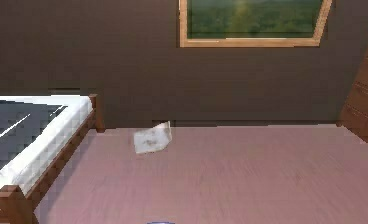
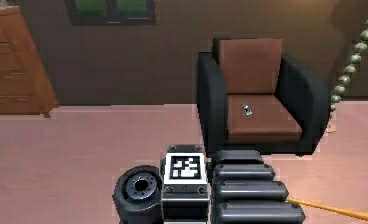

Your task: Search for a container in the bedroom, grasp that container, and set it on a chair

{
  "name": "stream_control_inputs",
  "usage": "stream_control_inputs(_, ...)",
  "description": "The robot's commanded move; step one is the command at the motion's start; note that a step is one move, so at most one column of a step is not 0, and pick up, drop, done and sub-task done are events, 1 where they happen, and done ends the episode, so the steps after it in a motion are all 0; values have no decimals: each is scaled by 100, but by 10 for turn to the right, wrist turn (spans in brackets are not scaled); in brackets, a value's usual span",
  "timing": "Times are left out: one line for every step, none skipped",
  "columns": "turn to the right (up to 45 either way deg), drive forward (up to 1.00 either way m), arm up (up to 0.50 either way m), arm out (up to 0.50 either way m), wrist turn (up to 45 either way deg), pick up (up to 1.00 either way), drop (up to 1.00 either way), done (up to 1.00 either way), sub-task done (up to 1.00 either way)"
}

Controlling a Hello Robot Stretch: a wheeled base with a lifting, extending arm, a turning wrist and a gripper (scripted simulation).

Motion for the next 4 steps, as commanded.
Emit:
stream_control_inputs(0,5,0,0,0,0,0,0,0)
stream_control_inputs(-450,0,0,0,0,0,0,0,0)
stream_control_inputs(-420,0,0,0,0,0,0,0,0)
stream_control_inputs(0,75,0,0,0,0,0,0,0)
